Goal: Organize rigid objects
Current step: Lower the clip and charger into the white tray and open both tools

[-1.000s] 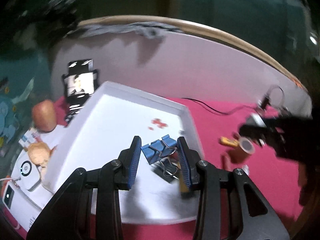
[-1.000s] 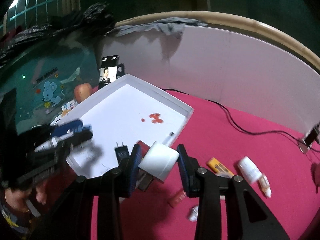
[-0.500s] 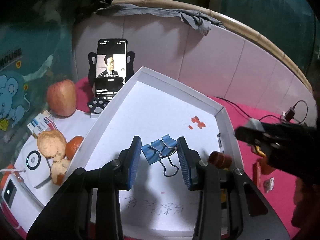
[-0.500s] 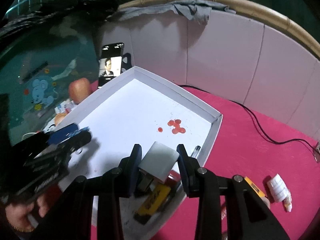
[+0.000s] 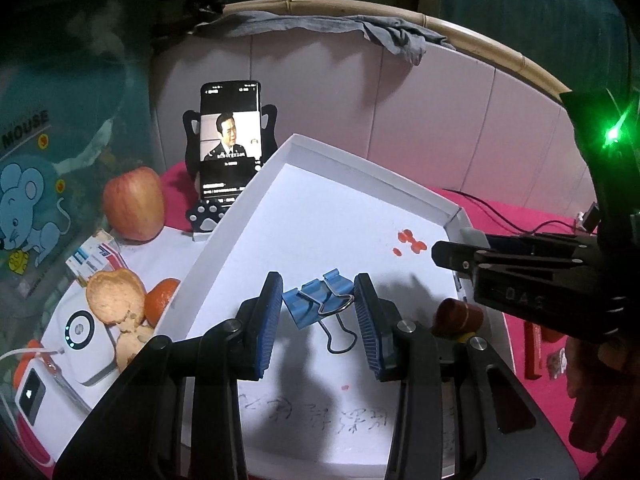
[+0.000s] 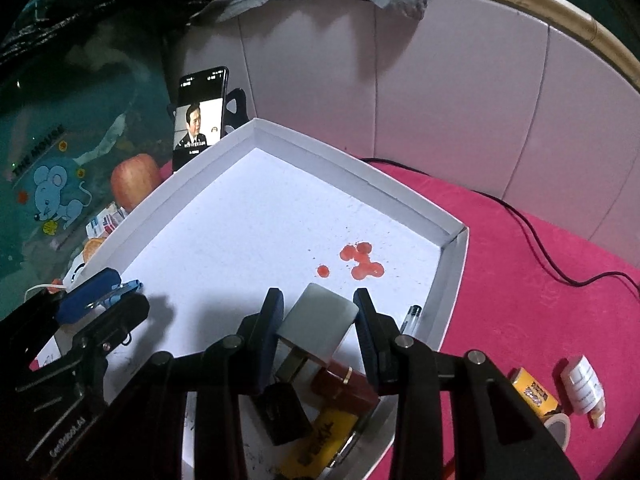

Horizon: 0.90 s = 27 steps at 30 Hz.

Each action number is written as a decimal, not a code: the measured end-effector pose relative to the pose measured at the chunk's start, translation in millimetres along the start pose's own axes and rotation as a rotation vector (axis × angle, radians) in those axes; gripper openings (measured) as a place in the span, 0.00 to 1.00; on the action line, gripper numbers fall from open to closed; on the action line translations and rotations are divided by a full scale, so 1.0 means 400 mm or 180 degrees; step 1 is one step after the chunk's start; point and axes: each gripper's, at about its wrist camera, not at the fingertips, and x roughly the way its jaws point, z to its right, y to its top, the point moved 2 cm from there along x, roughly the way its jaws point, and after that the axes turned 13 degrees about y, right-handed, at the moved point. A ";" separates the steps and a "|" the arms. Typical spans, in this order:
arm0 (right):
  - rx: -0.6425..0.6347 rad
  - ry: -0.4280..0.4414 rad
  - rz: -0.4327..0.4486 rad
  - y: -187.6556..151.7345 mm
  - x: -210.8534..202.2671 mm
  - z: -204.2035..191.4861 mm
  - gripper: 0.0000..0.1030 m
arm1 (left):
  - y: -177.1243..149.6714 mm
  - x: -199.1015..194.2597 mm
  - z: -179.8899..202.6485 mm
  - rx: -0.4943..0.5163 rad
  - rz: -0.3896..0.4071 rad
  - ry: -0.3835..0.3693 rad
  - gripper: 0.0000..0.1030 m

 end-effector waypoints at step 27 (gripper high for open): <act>0.0004 -0.0005 0.0180 -0.005 0.009 -0.023 0.77 | -0.001 -0.013 -0.040 -0.0433 0.0031 -0.0107 0.83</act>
